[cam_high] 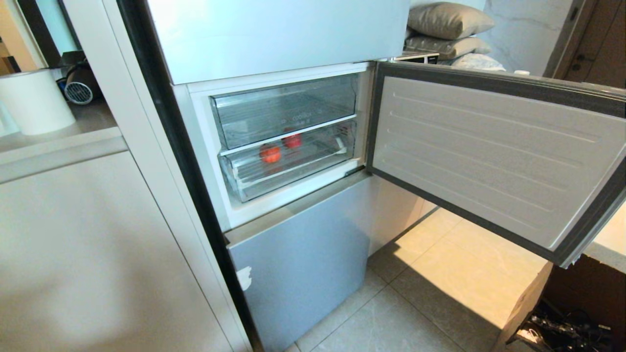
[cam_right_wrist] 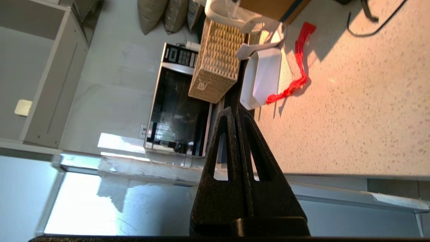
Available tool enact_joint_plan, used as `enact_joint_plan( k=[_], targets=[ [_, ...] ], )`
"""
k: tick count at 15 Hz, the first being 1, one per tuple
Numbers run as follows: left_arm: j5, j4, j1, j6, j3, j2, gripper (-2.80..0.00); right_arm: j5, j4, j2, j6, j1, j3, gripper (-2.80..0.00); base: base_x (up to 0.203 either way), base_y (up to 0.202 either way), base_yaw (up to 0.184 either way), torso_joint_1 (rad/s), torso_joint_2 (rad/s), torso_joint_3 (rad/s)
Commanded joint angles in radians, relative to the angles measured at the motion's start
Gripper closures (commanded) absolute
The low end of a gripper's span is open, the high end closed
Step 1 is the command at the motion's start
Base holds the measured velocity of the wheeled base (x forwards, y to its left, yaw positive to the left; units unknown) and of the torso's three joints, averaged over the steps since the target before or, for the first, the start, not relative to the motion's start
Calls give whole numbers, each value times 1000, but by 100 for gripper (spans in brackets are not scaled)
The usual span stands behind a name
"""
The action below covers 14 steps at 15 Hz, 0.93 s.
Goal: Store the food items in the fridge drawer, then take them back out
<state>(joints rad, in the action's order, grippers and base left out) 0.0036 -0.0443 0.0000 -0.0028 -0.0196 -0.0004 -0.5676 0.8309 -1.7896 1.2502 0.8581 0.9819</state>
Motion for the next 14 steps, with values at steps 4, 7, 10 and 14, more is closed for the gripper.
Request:
enact_joint_plan(
  k=[4, 7, 10, 14],
  targets=[
    [1, 0, 0, 0, 1, 0, 0, -114, 6, 17, 4, -22, -34, 0, 0, 0, 0, 0, 0, 0],
    [1, 0, 1, 0, 0, 0, 0, -154, 5, 42, 3, -24, -60, 0, 0, 0, 0, 0, 0, 0],
    [0, 0, 0, 0, 1, 0, 0, -197, 7, 84, -3, -24, -100, 0, 0, 0, 0, 0, 0, 0],
    [1, 0, 1, 0, 0, 0, 0, -230, 7, 164, -3, -22, -174, 0, 0, 0, 0, 0, 0, 0]
  ],
)
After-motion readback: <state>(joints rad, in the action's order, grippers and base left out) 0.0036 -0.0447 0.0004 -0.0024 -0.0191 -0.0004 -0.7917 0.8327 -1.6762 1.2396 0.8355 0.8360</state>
